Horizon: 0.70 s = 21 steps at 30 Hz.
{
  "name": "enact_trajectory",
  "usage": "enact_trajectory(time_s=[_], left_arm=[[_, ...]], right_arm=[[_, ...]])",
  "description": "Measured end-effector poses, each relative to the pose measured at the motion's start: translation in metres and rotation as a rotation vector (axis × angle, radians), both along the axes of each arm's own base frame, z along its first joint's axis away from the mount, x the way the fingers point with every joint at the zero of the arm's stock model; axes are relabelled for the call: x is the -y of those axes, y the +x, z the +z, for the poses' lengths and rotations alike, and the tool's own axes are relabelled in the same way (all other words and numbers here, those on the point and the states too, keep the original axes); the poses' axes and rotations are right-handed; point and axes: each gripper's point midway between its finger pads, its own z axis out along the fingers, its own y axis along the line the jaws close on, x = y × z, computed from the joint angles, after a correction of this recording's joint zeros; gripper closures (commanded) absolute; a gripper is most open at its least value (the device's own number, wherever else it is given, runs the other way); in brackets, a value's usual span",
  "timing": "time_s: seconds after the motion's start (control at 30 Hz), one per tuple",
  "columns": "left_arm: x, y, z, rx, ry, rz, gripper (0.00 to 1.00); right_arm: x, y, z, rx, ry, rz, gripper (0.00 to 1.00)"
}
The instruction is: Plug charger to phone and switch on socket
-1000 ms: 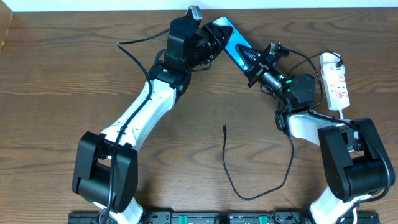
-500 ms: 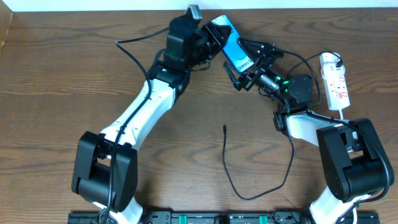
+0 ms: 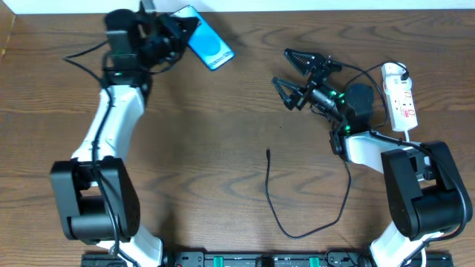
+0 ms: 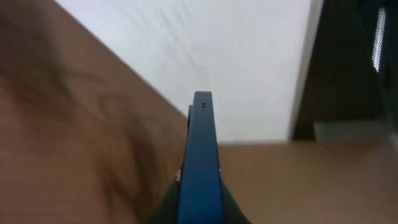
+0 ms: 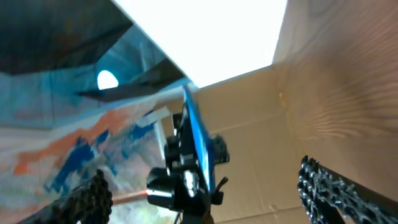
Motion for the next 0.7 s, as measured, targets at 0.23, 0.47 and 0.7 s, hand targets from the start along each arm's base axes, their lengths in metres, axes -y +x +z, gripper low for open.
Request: enact_trajectory(time_s=[0.23, 0.47, 0.7], left_arm=[[-0.014, -0.049, 0.018, 0.1, -0.069, -0.344, 0.93], [-0.012, -0.075, 0.028, 0.171, -0.101, -0.506, 0.93], [-0.015, -0.072, 0.027, 0.177, -0.088, -0.487, 0.93]], right_arm=[[-0.003, -0.004, -0.006, 0.199, -0.18, 0.016, 0.01], [-0.02, 0.001, -0.031, 0.135, -0.34, 0.161, 0.01], [-0.029, 0.01, -0.031, 0.069, -0.56, 0.287, 0.01]])
